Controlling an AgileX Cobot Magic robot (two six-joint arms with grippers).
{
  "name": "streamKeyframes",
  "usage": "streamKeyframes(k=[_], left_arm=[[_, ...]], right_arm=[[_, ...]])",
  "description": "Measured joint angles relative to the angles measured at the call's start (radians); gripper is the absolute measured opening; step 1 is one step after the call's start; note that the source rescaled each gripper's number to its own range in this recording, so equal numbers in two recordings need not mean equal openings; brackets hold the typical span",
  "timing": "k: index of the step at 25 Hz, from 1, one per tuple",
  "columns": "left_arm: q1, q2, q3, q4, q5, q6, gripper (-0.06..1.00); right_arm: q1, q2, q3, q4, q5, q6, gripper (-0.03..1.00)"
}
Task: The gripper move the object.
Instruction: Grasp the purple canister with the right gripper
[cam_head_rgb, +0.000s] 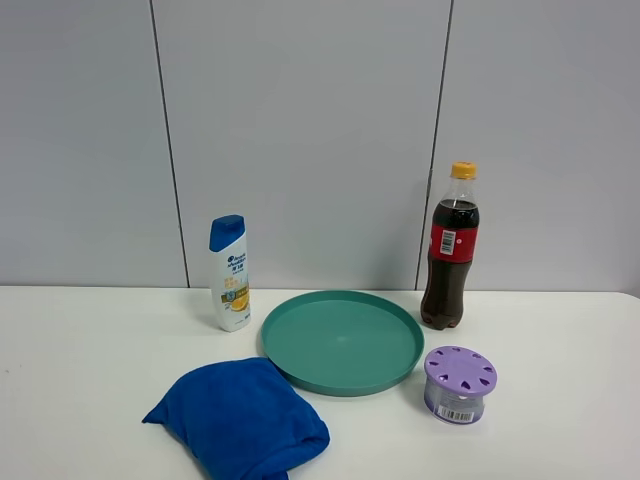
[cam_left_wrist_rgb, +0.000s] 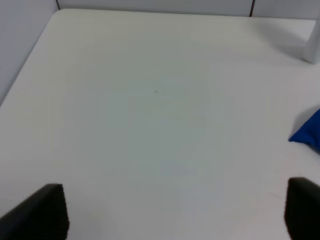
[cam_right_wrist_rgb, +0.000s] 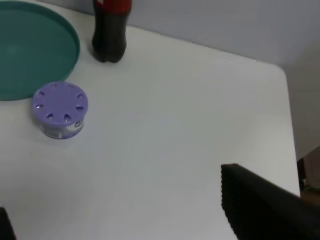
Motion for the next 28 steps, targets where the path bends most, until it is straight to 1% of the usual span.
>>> streamKeyframes(k=[2, 4, 6, 8, 10, 12, 13, 15, 17, 21, 25, 28], left_arm=[[0.000, 0.000, 0.000, 0.000, 0.000, 0.000, 1.00], [0.000, 0.000, 0.000, 0.000, 0.000, 0.000, 1.00], [0.000, 0.000, 0.000, 0.000, 0.000, 0.000, 1.00], [0.000, 0.000, 0.000, 0.000, 0.000, 0.000, 1.00], [0.000, 0.000, 0.000, 0.000, 0.000, 0.000, 1.00], [0.000, 0.000, 0.000, 0.000, 0.000, 0.000, 1.00], [0.000, 0.000, 0.000, 0.000, 0.000, 0.000, 1.00], [0.000, 0.000, 0.000, 0.000, 0.000, 0.000, 1.00], [0.000, 0.000, 0.000, 0.000, 0.000, 0.000, 1.00], [0.000, 0.000, 0.000, 0.000, 0.000, 0.000, 1.00], [0.000, 0.000, 0.000, 0.000, 0.000, 0.000, 1.00], [0.000, 0.000, 0.000, 0.000, 0.000, 0.000, 1.00]], right_arm=[[0.000, 0.134, -0.082, -0.018, -0.003, 0.014, 0.31], [0.000, 0.266, -0.142, -0.058, -0.004, 0.080, 0.31], [0.003, 0.411, -0.171, -0.104, -0.004, 0.151, 0.34], [0.024, 0.538, -0.180, -0.166, -0.005, 0.203, 0.42], [0.058, 0.666, -0.181, -0.234, -0.019, 0.252, 0.53], [0.094, 0.761, -0.181, -0.277, -0.059, 0.304, 0.65], [0.109, 0.804, -0.181, -0.288, -0.089, 0.322, 0.68], [0.135, 0.872, -0.181, -0.290, -0.142, 0.342, 0.72], [0.156, 0.931, -0.181, -0.279, -0.195, 0.348, 0.72], [0.171, 1.015, -0.182, -0.256, -0.297, 0.351, 0.74], [0.178, 1.095, -0.182, -0.251, -0.374, 0.351, 0.74], [0.203, 1.148, -0.182, -0.235, -0.434, 0.345, 0.74]])
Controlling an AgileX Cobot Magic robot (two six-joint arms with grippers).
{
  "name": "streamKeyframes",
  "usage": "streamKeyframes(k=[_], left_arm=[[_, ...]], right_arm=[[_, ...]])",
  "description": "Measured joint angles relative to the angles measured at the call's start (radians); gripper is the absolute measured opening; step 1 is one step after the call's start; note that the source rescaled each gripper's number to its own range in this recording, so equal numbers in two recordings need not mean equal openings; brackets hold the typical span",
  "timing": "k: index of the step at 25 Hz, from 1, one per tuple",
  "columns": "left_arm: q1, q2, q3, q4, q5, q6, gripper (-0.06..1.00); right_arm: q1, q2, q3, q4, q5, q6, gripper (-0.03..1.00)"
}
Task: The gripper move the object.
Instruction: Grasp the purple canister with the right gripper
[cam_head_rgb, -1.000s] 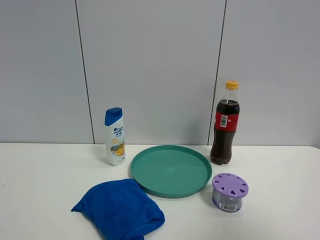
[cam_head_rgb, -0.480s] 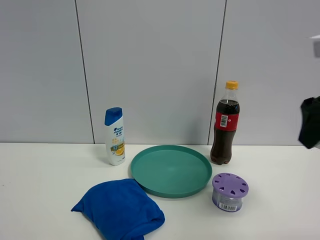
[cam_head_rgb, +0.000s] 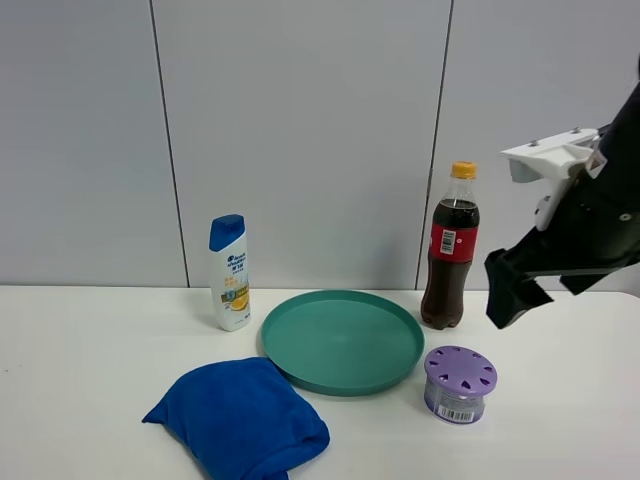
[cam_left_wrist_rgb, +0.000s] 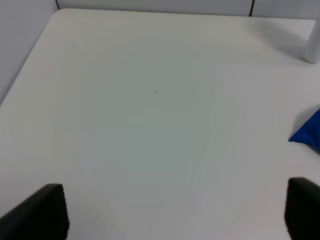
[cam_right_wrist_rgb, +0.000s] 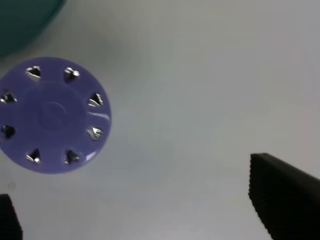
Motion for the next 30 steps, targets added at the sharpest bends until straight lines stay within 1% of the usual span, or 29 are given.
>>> streamKeyframes(k=[3, 4, 8, 11, 22, 30], left_arm=[[0.000, 0.000, 0.000, 0.000, 0.000, 0.000, 1.00], [0.000, 0.000, 0.000, 0.000, 0.000, 0.000, 1.00], [0.000, 0.000, 0.000, 0.000, 0.000, 0.000, 1.00], [0.000, 0.000, 0.000, 0.000, 0.000, 0.000, 1.00], [0.000, 0.000, 0.000, 0.000, 0.000, 0.000, 1.00], [0.000, 0.000, 0.000, 0.000, 0.000, 0.000, 1.00]], right_arm=[[0.031, 0.044, 0.000, 0.045, -0.049, -0.034, 0.74], [0.038, 0.058, 0.000, 0.061, -0.057, -0.047, 0.75], [0.045, 0.117, -0.001, 0.076, -0.066, -0.078, 0.94], [0.048, 0.157, -0.001, 0.069, -0.076, -0.093, 0.99], [0.048, 0.285, -0.001, 0.069, -0.187, -0.108, 1.00], [0.048, 0.323, -0.001, 0.068, -0.296, -0.108, 1.00]])
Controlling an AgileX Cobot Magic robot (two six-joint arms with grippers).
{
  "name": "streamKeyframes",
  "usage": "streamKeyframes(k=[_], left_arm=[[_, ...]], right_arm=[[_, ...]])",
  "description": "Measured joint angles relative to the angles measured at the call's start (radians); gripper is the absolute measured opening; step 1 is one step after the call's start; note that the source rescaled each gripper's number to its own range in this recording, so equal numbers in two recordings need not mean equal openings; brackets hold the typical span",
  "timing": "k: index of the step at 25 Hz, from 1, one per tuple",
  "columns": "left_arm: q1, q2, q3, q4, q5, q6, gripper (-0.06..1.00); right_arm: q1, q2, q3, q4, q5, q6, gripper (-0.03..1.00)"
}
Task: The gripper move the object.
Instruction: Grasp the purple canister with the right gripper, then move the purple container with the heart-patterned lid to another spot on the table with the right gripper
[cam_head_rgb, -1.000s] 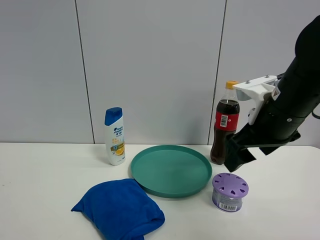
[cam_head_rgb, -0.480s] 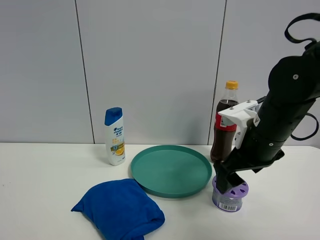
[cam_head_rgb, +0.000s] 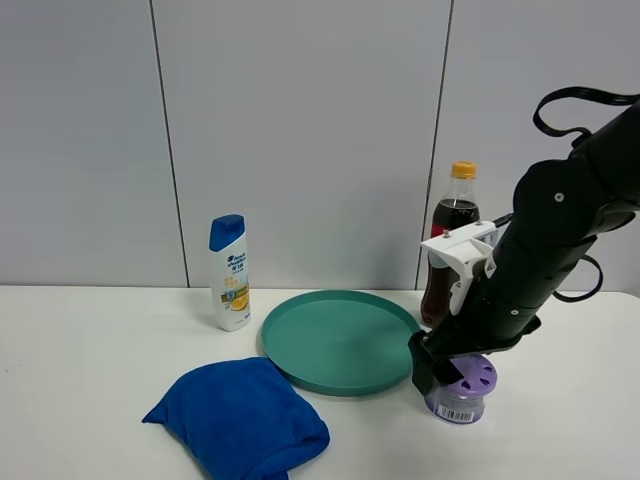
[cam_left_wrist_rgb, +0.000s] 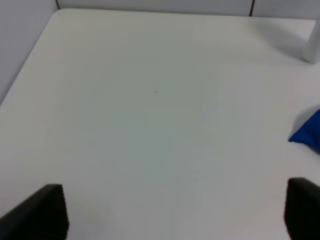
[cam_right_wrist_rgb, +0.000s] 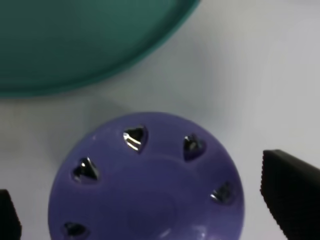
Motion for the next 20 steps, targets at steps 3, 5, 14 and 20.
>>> streamKeyframes(k=[3, 5, 14, 20], left_arm=[[0.000, 0.000, 0.000, 0.000, 0.000, 0.000, 1.00], [0.000, 0.000, 0.000, 0.000, 0.000, 0.000, 1.00], [0.000, 0.000, 0.000, 0.000, 0.000, 0.000, 1.00], [0.000, 0.000, 0.000, 0.000, 0.000, 0.000, 1.00]], right_arm=[[0.000, 0.026, 0.000, 0.000, -0.011, 0.000, 1.00], [0.000, 0.039, 0.000, 0.001, -0.020, 0.000, 1.00], [0.000, 0.063, 0.000, 0.001, -0.033, 0.000, 0.12], [0.000, 0.056, 0.000, 0.002, -0.030, 0.032, 0.00]])
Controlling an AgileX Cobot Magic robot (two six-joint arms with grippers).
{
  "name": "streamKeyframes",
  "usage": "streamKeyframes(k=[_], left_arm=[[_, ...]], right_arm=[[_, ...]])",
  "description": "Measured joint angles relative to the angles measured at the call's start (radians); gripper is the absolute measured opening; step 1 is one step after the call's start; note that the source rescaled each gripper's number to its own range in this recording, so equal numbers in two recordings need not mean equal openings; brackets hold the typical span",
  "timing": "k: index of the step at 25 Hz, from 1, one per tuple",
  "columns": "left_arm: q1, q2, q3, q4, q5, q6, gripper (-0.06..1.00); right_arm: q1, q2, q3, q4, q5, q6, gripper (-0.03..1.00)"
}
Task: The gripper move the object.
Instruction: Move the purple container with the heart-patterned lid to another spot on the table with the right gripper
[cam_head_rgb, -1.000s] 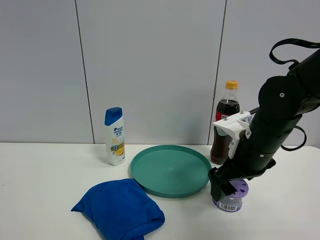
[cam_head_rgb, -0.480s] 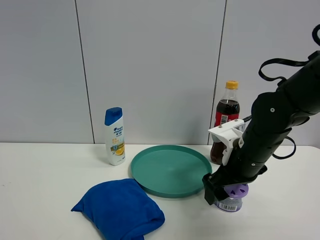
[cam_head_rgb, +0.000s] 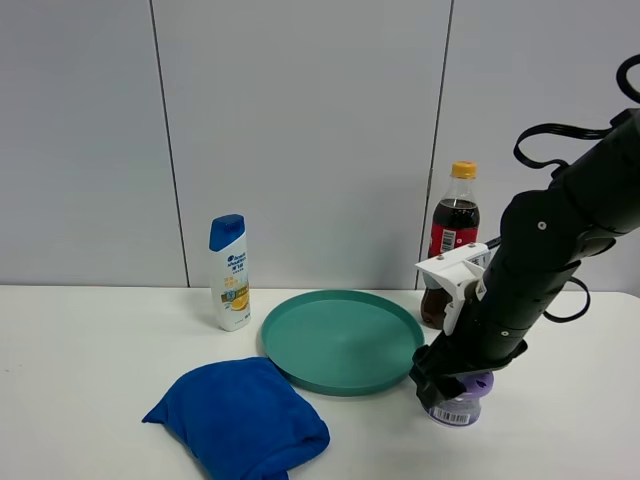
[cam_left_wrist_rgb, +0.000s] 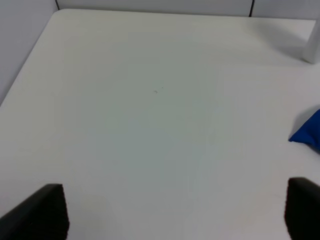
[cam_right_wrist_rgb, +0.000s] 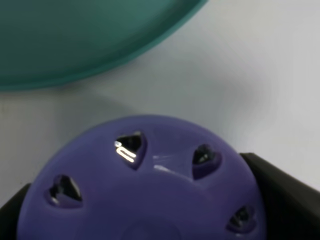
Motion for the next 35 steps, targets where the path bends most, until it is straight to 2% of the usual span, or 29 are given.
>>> streamKeyframes(k=[7, 10, 14, 17, 20, 27, 35], left_arm=[[0.000, 0.000, 0.000, 0.000, 0.000, 0.000, 1.00], [0.000, 0.000, 0.000, 0.000, 0.000, 0.000, 1.00], [0.000, 0.000, 0.000, 0.000, 0.000, 0.000, 1.00], [0.000, 0.000, 0.000, 0.000, 0.000, 0.000, 1.00], [0.000, 0.000, 0.000, 0.000, 0.000, 0.000, 1.00], [0.000, 0.000, 0.000, 0.000, 0.000, 0.000, 1.00], [0.000, 0.000, 0.000, 0.000, 0.000, 0.000, 1.00]], right_arm=[[0.046, -0.201, 0.000, 0.049, 0.100, 0.055, 0.00], [0.113, -0.322, -0.037, 0.089, 0.141, 0.032, 0.00], [0.234, -0.355, -0.208, 0.099, 0.253, 0.001, 0.00], [0.311, -0.302, -0.357, 0.107, 0.324, -0.006, 0.00], [0.364, -0.205, -0.486, 0.098, 0.352, -0.027, 0.00], [0.478, 0.092, -0.759, -0.022, 0.369, -0.123, 0.00], [0.506, 0.371, -1.003, -0.090, 0.350, -0.191, 0.00]])
